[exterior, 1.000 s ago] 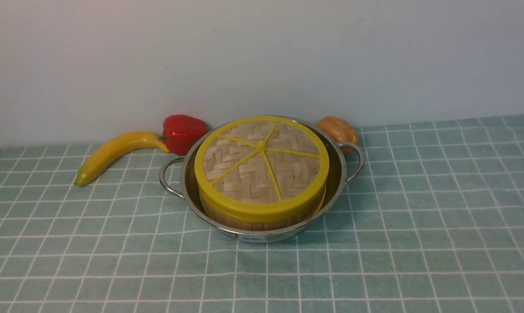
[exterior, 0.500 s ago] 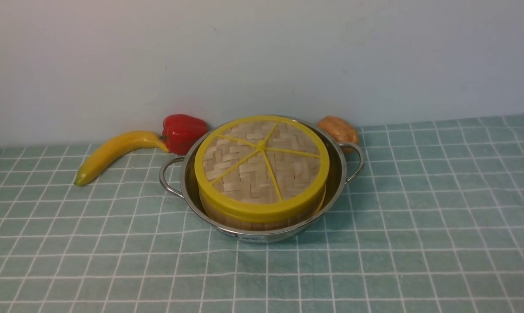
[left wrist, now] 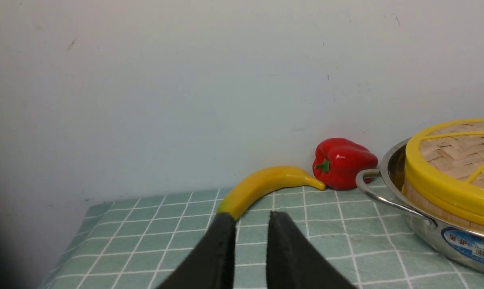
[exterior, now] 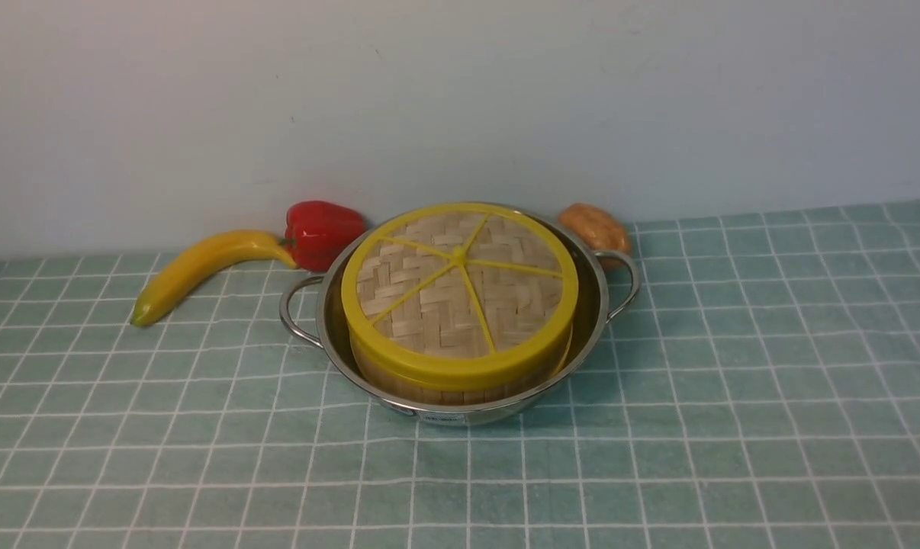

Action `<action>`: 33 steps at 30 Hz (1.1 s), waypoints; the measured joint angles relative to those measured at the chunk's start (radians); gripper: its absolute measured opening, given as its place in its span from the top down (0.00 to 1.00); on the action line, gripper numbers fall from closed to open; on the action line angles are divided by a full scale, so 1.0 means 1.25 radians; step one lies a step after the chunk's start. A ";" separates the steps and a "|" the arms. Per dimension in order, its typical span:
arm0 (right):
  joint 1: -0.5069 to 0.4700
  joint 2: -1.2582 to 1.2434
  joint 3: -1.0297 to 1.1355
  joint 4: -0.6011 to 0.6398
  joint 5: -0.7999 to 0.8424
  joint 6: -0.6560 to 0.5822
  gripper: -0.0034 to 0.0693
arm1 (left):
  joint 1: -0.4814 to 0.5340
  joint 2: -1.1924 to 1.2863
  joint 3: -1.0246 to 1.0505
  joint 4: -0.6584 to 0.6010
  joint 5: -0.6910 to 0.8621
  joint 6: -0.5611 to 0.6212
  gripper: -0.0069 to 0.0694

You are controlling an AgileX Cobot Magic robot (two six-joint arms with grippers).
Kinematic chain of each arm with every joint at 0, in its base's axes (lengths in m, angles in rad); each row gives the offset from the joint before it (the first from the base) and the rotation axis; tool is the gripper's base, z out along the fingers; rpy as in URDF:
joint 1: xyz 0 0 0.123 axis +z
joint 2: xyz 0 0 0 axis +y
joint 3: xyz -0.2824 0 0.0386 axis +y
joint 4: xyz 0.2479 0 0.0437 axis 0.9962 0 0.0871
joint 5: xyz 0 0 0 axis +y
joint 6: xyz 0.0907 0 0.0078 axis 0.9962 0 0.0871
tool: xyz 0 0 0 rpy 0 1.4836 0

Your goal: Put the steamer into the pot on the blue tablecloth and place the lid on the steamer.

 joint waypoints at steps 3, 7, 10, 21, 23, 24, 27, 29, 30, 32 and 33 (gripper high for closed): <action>0.000 -0.001 0.000 0.000 0.000 0.000 0.62 | 0.000 0.000 0.000 0.000 0.000 0.000 0.76; 0.000 -0.001 0.000 0.000 0.000 0.000 0.62 | 0.000 0.000 0.000 0.000 0.000 0.000 0.76; 0.000 -0.001 0.000 0.000 -0.001 0.000 0.62 | 0.000 0.000 0.000 0.000 0.000 0.000 0.74; 0.000 -0.001 0.000 0.000 -0.002 0.000 0.62 | 0.000 0.000 0.000 0.000 0.000 0.000 0.74; 0.000 -0.001 0.000 0.000 -0.002 0.000 0.62 | 0.000 0.000 0.000 0.000 0.000 0.000 0.74; 0.000 -0.001 0.000 0.000 -0.002 0.000 0.62 | 0.000 0.000 0.000 0.000 0.000 0.000 0.74; 0.000 -0.001 0.000 0.000 -0.002 0.000 0.62 | 0.000 0.000 0.000 0.000 0.000 0.000 0.74; 0.000 -0.001 0.000 0.000 -0.002 0.000 0.62 | 0.000 0.000 0.000 0.000 0.000 0.000 0.74; 0.000 -0.001 0.000 0.000 -0.002 0.000 0.62 | 0.000 0.000 0.000 0.000 0.000 0.000 0.74; 0.000 -0.001 0.000 0.000 -0.002 0.000 0.62 | 0.000 0.000 0.000 0.000 0.000 0.000 0.74; 0.000 -0.001 0.000 0.000 -0.002 0.000 0.62 | 0.000 0.000 0.000 0.000 0.000 0.000 0.74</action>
